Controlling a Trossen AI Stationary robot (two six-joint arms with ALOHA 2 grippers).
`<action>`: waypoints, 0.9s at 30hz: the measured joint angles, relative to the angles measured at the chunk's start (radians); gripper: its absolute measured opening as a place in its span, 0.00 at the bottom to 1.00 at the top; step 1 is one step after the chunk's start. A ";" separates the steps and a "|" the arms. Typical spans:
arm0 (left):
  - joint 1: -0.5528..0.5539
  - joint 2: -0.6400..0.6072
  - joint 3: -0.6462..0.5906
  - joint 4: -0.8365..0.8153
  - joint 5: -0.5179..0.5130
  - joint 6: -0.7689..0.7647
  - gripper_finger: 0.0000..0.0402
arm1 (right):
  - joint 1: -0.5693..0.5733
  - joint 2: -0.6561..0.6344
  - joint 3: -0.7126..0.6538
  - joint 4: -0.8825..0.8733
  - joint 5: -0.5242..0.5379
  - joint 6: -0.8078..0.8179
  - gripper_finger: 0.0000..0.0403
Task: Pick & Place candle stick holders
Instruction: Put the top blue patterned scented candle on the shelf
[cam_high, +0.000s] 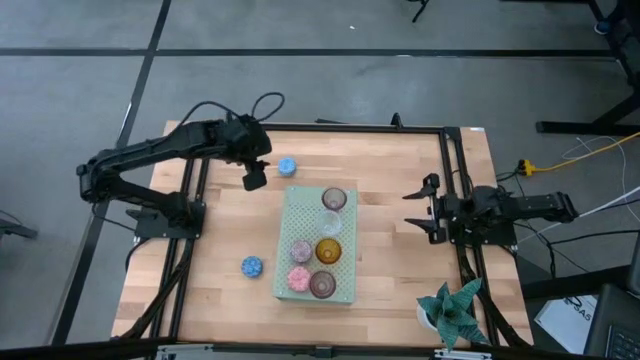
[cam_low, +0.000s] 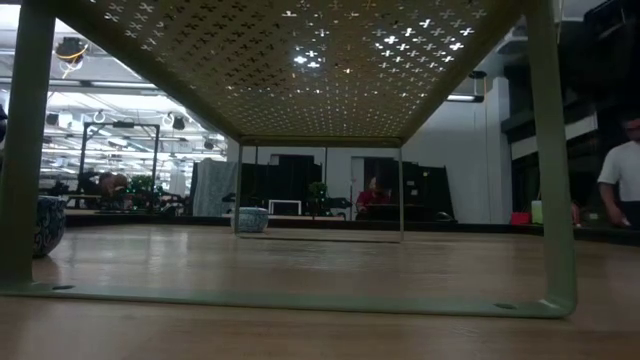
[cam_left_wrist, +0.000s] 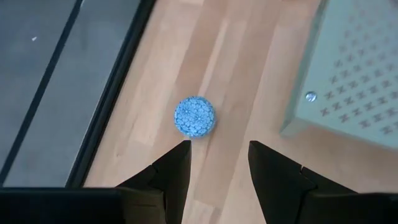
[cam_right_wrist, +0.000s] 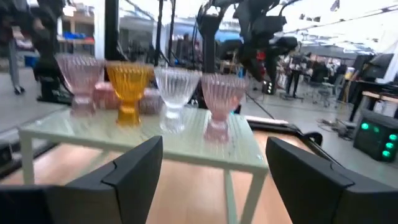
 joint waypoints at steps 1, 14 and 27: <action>0.005 0.010 0.000 0.000 0.003 0.015 0.39 | -0.001 0.000 0.001 -0.013 0.006 -0.006 0.72; 0.112 0.134 0.000 0.006 0.126 0.512 0.39 | -0.012 0.009 0.003 -0.069 0.019 -0.102 0.72; 0.230 0.361 0.000 0.141 0.239 0.726 0.44 | -0.012 0.009 0.004 -0.069 0.017 -0.102 0.72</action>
